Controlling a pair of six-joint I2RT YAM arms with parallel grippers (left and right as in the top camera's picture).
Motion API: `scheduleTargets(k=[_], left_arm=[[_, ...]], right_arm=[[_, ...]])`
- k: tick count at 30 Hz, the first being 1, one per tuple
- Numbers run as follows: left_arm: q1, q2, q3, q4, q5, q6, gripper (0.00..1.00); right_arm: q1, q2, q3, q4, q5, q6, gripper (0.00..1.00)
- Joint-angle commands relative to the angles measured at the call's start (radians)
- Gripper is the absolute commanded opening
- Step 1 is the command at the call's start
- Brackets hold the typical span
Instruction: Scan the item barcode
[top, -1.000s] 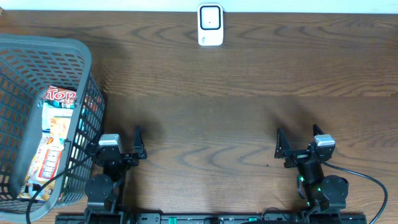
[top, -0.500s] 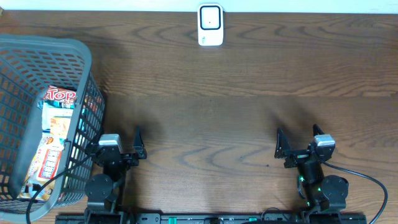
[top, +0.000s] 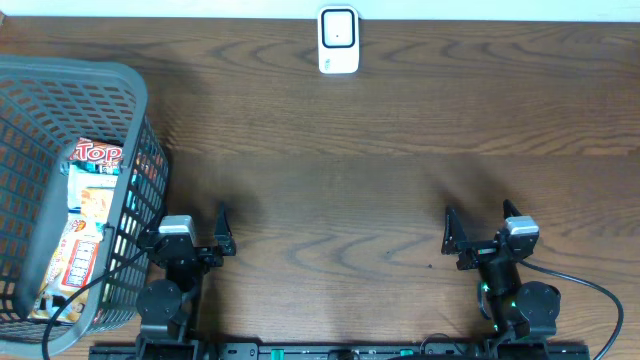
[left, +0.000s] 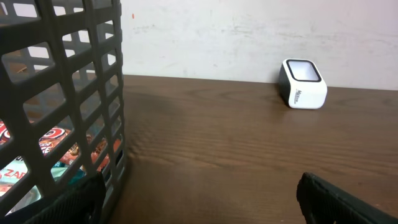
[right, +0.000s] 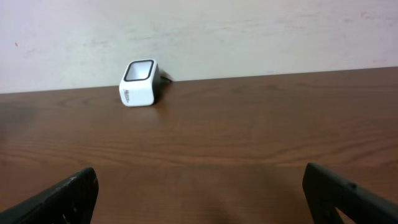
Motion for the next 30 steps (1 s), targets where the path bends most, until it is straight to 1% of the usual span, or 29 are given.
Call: scheduleTargets(k=[1,30], left_arm=[[0.006,-0.001,-0.024,-0.032,-0.009,-0.009,0.98],[0.006,0.0,-0.024,-0.032,-0.01,-0.009,0.98]], right_arm=[[0.006,-0.001,-0.001,-0.005,0.008,0.007,0.99],[0.006,-0.001,-0.001,-0.005,0.008,0.007,0.99]])
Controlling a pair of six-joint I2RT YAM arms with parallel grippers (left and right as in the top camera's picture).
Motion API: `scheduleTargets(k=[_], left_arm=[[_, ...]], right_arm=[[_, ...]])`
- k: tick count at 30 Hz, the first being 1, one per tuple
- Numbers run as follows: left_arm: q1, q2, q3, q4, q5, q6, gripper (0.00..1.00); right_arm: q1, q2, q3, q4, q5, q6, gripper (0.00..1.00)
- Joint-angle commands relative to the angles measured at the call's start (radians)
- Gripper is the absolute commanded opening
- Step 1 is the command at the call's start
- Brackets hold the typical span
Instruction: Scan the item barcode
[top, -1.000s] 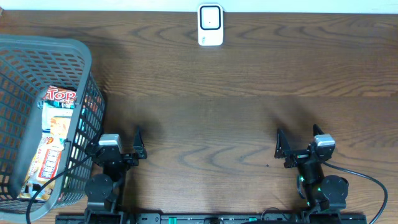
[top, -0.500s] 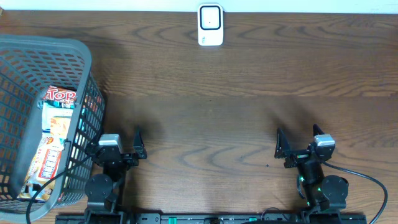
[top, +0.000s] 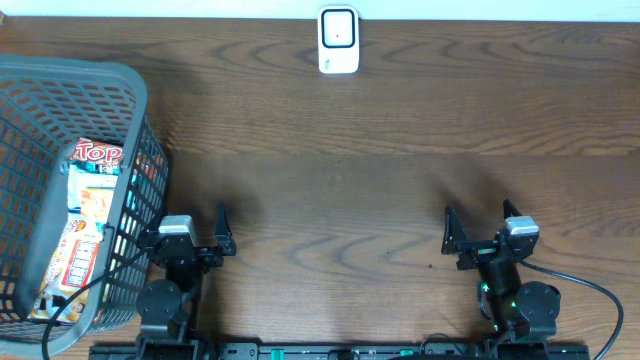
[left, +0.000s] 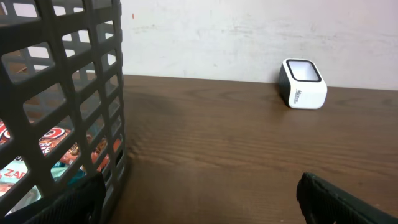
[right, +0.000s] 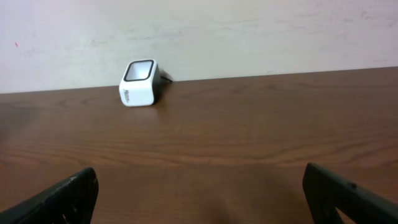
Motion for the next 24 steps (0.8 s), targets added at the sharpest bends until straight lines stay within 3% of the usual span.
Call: scheduleTargets(k=[1,12,18,24], left_arm=[[0.006,0.0,-0.024,-0.032,-0.01,-0.009,0.98],[0.005,0.001,-0.023,-0.014,-0.024,0.036,0.98],[0.005,0.001,-0.023,0.187,0.124,0.032,0.98],[0.005,0.001,0.006,0.291,0.211,-0.151,0.98]], right_arm=[[0.006,-0.001,-0.001,-0.005,0.008,0.007,0.99],[0.006,-0.001,-0.001,-0.005,0.008,0.007,0.99],[0.006,-0.001,-0.001,-0.005,0.008,0.007,0.99],[0.006,-0.001,-0.001,-0.005,0.008,0.007,0.99]])
